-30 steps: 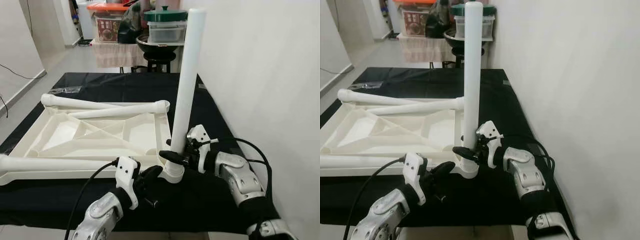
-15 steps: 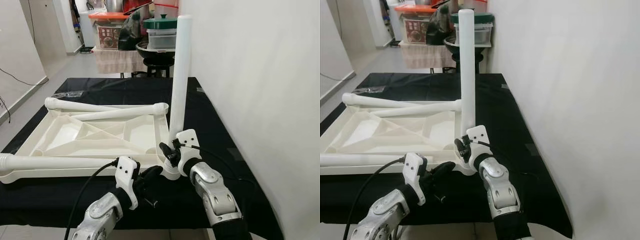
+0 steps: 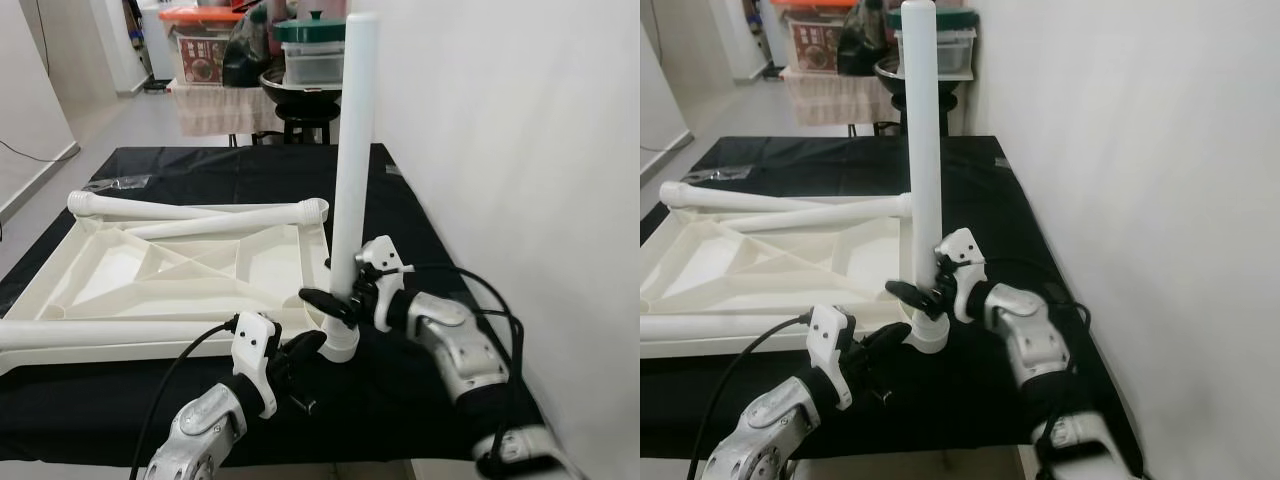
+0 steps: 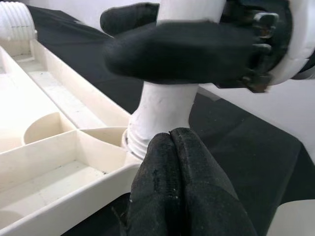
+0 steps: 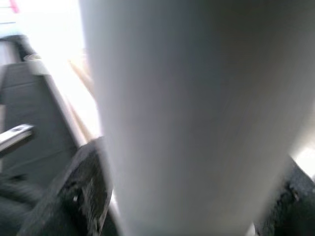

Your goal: Building children table

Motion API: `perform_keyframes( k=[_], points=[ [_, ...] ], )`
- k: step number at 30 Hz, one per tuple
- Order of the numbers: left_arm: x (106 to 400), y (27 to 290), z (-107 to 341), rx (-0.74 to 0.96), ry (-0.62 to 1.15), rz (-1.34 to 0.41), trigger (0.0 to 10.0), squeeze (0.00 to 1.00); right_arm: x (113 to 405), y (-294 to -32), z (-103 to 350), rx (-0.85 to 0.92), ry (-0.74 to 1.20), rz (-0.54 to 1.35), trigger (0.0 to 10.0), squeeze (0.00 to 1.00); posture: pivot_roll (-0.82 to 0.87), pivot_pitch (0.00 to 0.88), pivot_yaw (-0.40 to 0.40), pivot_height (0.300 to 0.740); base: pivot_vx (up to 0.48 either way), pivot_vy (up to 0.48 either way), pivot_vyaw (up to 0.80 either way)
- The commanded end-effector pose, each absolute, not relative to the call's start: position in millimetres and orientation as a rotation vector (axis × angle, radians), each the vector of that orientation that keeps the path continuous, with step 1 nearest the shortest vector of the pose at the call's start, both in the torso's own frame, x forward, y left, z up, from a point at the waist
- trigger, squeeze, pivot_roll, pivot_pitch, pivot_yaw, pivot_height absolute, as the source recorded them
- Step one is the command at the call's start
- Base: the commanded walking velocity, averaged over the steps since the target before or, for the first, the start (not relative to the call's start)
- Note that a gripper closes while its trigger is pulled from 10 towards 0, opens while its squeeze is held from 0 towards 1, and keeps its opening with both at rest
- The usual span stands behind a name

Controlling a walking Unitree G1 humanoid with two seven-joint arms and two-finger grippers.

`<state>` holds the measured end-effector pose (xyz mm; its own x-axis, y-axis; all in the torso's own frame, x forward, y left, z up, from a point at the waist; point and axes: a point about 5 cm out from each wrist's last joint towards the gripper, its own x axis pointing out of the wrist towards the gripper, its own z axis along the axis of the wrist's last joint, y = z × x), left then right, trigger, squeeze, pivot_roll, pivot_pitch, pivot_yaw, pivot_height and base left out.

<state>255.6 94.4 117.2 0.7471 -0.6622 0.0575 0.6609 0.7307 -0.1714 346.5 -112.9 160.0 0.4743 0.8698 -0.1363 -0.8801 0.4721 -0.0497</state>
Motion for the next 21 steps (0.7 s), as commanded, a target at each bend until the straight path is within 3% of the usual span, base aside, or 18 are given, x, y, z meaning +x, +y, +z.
perform_keyframes(
  k=[1, 2, 3, 4, 18, 20, 21],
  points=[
    [256, 94, 115, -0.185, 0.015, -0.723, 10.0, 0.00, 348, -110, 161, -0.139, 0.119, 1.173, 10.0, 0.00, 0.09, 0.000, -0.075, 0.740, 0.000, 0.000, 0.00],
    [256, 94, 115, -0.185, 0.015, -0.723, 10.0, 0.00, 348, -110, 161, -0.139, 0.119, 1.173, 10.0, 0.00, 0.09, 0.000, -0.075, 0.740, 0.000, 0.000, 0.00],
    [256, 93, 115, -0.186, 0.015, -0.723, 10.0, 0.00, 352, -113, 163, -0.139, 0.127, 1.186, 4.5, 0.00, 0.09, 0.000, -0.077, 0.740, 0.000, 0.000, 0.00],
    [256, 93, 115, -0.187, 0.015, -0.723, 10.0, 0.00, 355, -115, 165, -0.127, 0.129, 1.191, 0.0, 0.00, 0.09, 0.000, -0.077, 0.740, 0.000, 0.000, 0.00],
    [254, 93, 115, -0.195, 0.016, -0.725, 10.0, 0.00, 351, -129, 150, -0.097, 0.131, 1.170, 0.0, 0.00, 0.09, 0.000, -0.071, 0.740, 0.000, 0.000, 0.00],
    [254, 94, 115, -0.196, 0.015, -0.724, 10.0, 0.00, 344, -127, 127, -0.146, 0.194, 0.977, 0.0, 0.00, 0.08, 0.000, -0.071, 0.740, 0.000, 0.000, 0.00],
    [253, 95, 115, -0.196, 0.015, -0.723, 10.0, 0.00, 344, -124, 118, -0.176, 0.201, 0.767, 0.0, 0.00, 0.07, 0.000, -0.072, 0.740, 0.000, 0.000, 0.00]
  ],
)
